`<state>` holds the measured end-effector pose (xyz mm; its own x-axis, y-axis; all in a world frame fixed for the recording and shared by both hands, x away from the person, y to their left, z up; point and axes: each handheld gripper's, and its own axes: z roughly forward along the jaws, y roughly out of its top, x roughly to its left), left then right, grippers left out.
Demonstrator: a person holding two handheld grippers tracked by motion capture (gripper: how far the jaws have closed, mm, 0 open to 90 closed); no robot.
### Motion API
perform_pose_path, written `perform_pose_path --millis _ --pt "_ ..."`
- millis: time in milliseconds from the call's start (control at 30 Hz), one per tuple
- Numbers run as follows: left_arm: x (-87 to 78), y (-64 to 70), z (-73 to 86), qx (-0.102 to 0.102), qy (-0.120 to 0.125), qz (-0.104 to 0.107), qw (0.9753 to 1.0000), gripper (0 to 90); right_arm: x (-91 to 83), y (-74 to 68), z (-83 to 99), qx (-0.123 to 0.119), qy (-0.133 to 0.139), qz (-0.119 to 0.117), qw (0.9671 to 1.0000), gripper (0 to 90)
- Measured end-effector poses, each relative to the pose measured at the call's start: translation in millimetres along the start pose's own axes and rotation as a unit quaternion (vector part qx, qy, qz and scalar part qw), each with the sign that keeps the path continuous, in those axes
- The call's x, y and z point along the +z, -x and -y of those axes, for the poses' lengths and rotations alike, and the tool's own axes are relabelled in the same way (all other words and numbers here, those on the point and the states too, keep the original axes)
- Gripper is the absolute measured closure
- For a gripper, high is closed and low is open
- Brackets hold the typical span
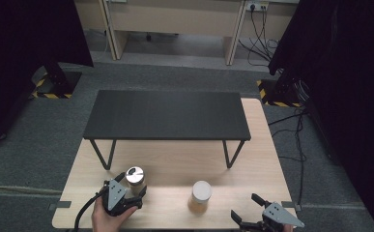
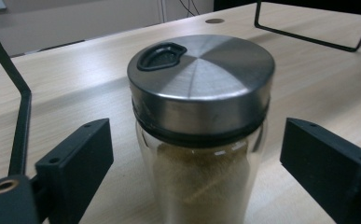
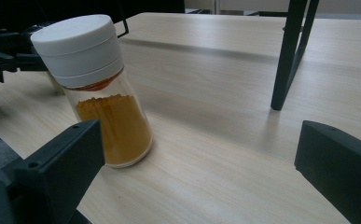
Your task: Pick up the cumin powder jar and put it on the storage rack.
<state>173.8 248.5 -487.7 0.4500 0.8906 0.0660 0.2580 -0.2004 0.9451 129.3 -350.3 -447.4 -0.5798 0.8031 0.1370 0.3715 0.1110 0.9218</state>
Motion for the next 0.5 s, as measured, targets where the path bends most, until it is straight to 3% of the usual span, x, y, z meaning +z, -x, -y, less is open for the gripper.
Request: perform_pose_path --millis 300,500 --pt "11.2 0.3 1.1 -0.017 -0.006 0.002 0.9998 14.1 3.2 1.1 -0.1 0.000 -0.005 -0.006 1.0000 2.2" --pt "14.8 0.0 0.3 -0.025 -0.011 0.002 0.9996 23.9 2.8 2.1 0.0 0.001 -0.005 -0.009 1.0000 2.4"
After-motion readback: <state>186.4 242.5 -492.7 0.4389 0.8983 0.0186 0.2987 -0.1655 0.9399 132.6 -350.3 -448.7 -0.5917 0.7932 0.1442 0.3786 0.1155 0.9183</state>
